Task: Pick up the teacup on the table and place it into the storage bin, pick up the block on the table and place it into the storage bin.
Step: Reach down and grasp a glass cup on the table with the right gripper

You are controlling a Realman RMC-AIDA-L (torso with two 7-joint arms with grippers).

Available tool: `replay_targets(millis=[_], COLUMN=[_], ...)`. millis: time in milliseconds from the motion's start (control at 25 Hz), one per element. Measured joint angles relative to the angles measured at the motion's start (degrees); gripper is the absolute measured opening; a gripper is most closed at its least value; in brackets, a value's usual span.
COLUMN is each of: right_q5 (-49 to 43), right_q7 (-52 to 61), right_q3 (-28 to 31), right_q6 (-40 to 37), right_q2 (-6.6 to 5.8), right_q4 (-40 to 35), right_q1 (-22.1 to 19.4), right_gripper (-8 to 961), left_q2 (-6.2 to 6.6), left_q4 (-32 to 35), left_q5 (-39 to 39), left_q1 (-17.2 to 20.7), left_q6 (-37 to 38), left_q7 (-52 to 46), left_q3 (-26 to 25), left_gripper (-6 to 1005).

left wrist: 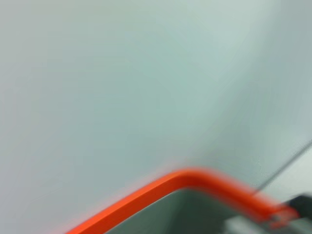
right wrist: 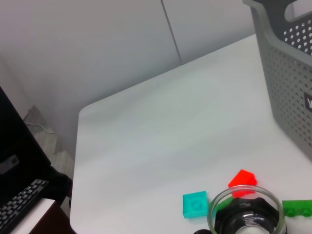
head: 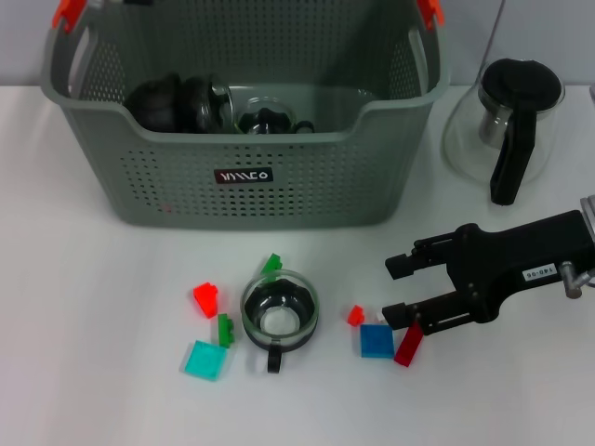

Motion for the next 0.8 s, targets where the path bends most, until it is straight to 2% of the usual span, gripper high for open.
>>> replay_targets(millis=[160, 240, 360, 560, 800], right_q5=[0.0, 0.0, 0.0, 0.0, 0.0], right_q7=[0.0, 0.0, 0.1, 0.3, -0.1], right_q3=[0.6, 1.1, 1.5, 1.7, 2.0], right_q6=[0.1, 0.2, 0.2, 0.2, 0.6], right_q2=[-0.09, -0.10, -0.11, -0.04, 0.00], right_q4=[0.0, 0.0, 0.0, 0.3, 1.3], right_q1=[0.0, -0.1, -0.3, -0.4, -0.1], right_gripper=[776, 775, 775, 775, 775], left_q2=[-0.46, -1.18, -2.21, -2.33, -2.32], left_q4=[12.6, 17.5, 21.8, 19.7, 15.2], left_q5=[-16.6, -21.6, -24.0, -23.3, -16.7], left_q1=[8.9, 13.1, 18.0, 21.8, 22.8], left_q6=[13.7, 20.7, 29.7, 40.2, 42.1], left_q7=[9.8, 14.7, 21.6, 28.3, 34.6], left_q3=[-1.0, -1.4, -1.0, 0.3, 0.3], left_gripper=[750, 750, 749, 748, 746])
